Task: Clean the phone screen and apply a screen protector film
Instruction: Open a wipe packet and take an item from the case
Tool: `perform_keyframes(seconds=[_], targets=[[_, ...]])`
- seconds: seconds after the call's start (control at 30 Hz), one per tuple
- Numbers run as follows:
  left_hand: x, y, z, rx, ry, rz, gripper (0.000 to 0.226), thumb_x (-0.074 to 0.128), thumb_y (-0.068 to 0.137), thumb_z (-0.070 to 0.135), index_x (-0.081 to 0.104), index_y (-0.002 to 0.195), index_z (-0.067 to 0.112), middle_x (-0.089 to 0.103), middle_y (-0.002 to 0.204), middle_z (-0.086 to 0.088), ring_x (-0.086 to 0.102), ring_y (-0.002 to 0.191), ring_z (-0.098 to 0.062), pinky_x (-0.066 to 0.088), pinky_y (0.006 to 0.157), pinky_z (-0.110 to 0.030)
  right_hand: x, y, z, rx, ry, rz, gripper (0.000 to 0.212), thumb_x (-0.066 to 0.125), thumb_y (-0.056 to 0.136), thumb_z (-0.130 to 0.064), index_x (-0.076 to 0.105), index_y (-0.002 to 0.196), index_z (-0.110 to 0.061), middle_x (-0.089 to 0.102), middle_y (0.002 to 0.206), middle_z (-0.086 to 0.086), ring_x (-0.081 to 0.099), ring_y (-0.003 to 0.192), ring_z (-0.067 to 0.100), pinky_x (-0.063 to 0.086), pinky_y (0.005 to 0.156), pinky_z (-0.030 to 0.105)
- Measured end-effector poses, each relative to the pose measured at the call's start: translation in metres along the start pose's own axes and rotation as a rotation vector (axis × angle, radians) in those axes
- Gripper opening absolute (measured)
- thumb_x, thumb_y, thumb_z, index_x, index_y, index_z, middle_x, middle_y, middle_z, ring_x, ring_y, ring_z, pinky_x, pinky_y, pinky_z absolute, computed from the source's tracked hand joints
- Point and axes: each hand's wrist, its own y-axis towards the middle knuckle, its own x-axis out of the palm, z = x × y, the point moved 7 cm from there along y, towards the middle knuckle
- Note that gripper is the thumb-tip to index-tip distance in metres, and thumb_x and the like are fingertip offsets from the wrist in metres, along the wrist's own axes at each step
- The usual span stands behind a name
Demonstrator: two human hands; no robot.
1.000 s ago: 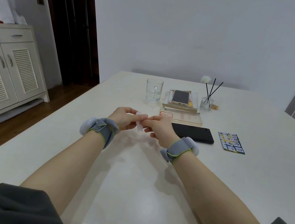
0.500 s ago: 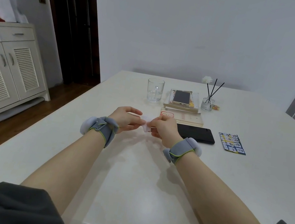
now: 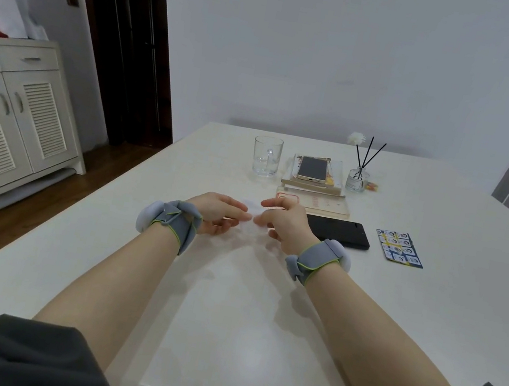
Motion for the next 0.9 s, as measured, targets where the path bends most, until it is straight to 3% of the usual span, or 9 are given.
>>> perform_keyframes(seconds=[0.1, 0.2, 0.4, 0.53, 0.7, 0.83, 0.9], targets=[[0.001, 0.002, 0.002, 0.017, -0.046, 0.000, 0.020, 0.067, 0.084, 0.002, 0.060, 0.098, 0.015, 0.062, 0.085, -0.003, 0.058, 0.076, -0.014, 0.052, 0.073, -0.024, 0.005, -0.001, -0.002, -0.009, -0.005, -0.033, 0.043, 0.061, 0.076, 0.014, 0.063, 0.113, -0.008, 0.061, 0.079, 0.006, 0.052, 0.064, 0.015, 0.038, 0.054, 0.023], [-0.001, 0.003, 0.004, 0.043, -0.166, 0.010, 0.026, 0.062, 0.085, -0.006, 0.056, 0.104, 0.011, 0.063, 0.088, -0.008, 0.062, 0.078, -0.019, 0.054, 0.079, -0.032, 0.006, 0.000, -0.004, -0.027, -0.009, -0.041, 0.048, 0.056, 0.077, 0.016, 0.060, 0.118, -0.009, 0.060, 0.079, 0.001, 0.053, 0.068, 0.012, 0.039, 0.055, 0.021], [-0.006, 0.005, 0.005, 0.120, -0.208, 0.067, 0.028, 0.062, 0.085, -0.007, 0.054, 0.107, 0.007, 0.060, 0.086, -0.010, 0.060, 0.074, -0.020, 0.056, 0.071, -0.031, 0.011, -0.002, -0.006, -0.043, 0.097, -0.089, 0.054, 0.047, 0.077, 0.022, 0.060, 0.121, -0.007, 0.055, 0.088, 0.005, 0.054, 0.074, 0.017, 0.049, 0.059, 0.027], [-0.005, 0.004, 0.010, 0.195, -0.108, 0.118, 0.027, 0.063, 0.084, -0.008, 0.054, 0.106, 0.005, 0.058, 0.080, -0.009, 0.059, 0.069, -0.018, 0.057, 0.054, -0.023, 0.015, -0.002, -0.006, -0.072, 0.080, -0.141, 0.055, 0.043, 0.076, 0.024, 0.063, 0.118, -0.005, 0.060, 0.103, 0.008, 0.056, 0.090, 0.022, 0.050, 0.072, 0.033], [-0.004, 0.008, 0.012, 0.224, -0.009, 0.170, 0.028, 0.067, 0.082, -0.005, 0.056, 0.104, 0.008, 0.054, 0.078, -0.003, 0.055, 0.065, -0.015, 0.053, 0.049, -0.018, 0.012, 0.000, -0.004, -0.089, 0.086, -0.128, 0.039, 0.049, 0.078, 0.022, 0.062, 0.112, 0.008, 0.060, 0.079, 0.010, 0.059, 0.077, 0.023, 0.051, 0.071, 0.028], [-0.009, 0.013, 0.011, 0.254, 0.087, 0.234, 0.029, 0.073, 0.076, -0.004, 0.059, 0.099, 0.007, 0.051, 0.077, -0.003, 0.054, 0.063, -0.013, 0.050, 0.043, -0.015, 0.003, 0.001, -0.002, -0.151, -0.139, 0.023, 0.020, 0.062, 0.080, 0.007, 0.070, 0.096, -0.002, 0.066, 0.085, 0.014, 0.061, 0.082, 0.023, 0.054, 0.081, 0.035], [-0.010, 0.015, 0.011, 0.277, 0.183, 0.261, 0.030, 0.076, 0.073, -0.004, 0.060, 0.095, 0.008, 0.053, 0.075, -0.002, 0.053, 0.060, -0.013, 0.051, 0.046, -0.018, 0.002, -0.003, -0.004, -0.225, -0.302, 0.090, 0.019, 0.060, 0.079, 0.006, 0.072, 0.090, -0.005, 0.071, 0.087, 0.017, 0.061, 0.079, 0.018, 0.053, 0.078, 0.031]])
